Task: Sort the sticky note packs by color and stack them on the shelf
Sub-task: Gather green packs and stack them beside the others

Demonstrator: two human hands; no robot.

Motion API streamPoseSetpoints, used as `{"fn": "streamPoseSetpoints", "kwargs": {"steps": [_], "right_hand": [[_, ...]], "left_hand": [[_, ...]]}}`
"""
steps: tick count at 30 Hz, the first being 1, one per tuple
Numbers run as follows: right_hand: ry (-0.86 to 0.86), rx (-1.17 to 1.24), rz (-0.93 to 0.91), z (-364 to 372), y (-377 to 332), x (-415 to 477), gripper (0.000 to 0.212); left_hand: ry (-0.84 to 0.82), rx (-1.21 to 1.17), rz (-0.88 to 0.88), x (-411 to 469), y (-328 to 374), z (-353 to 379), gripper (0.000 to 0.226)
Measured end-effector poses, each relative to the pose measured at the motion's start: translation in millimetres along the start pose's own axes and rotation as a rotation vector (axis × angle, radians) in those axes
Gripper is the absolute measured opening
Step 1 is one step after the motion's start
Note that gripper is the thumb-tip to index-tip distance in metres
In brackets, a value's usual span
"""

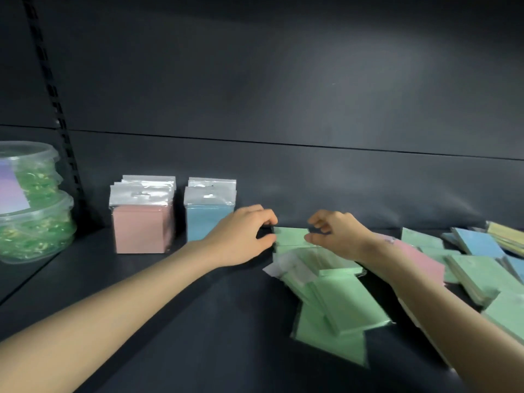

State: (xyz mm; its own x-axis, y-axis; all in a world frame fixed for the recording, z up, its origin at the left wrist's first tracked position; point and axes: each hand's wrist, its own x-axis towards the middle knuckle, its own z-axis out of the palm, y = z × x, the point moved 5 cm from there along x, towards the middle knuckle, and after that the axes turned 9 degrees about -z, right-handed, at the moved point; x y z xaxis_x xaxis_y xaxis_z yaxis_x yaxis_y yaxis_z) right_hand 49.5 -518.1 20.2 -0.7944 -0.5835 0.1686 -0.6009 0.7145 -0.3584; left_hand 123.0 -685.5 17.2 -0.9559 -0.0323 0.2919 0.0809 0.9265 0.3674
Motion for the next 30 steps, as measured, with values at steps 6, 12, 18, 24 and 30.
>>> {"fn": "streamPoseSetpoints", "kwargs": {"steps": [6,12,18,24,30], "right_hand": [[-0.097,0.099,-0.024,-2,33,-5,0.041],[-0.358,0.206,-0.118,0,35,-7,0.053],[-0.39,0.238,-0.146,0,41,-9,0.061],[-0.317,0.304,-0.138,-8,46,-7,0.065],[-0.234,0.284,-0.099,-19,52,-12,0.037]], "left_hand": [[-0.158,-0.059,-0.281,15,12,43,0.042],[-0.193,-0.151,-0.529,35,7,62,0.065],[-0.178,-0.287,-0.623,49,7,70,0.081],[-0.168,-0.496,-0.694,52,-1,70,0.071],[-0.196,-0.474,-0.73,60,-6,73,0.049]]}}
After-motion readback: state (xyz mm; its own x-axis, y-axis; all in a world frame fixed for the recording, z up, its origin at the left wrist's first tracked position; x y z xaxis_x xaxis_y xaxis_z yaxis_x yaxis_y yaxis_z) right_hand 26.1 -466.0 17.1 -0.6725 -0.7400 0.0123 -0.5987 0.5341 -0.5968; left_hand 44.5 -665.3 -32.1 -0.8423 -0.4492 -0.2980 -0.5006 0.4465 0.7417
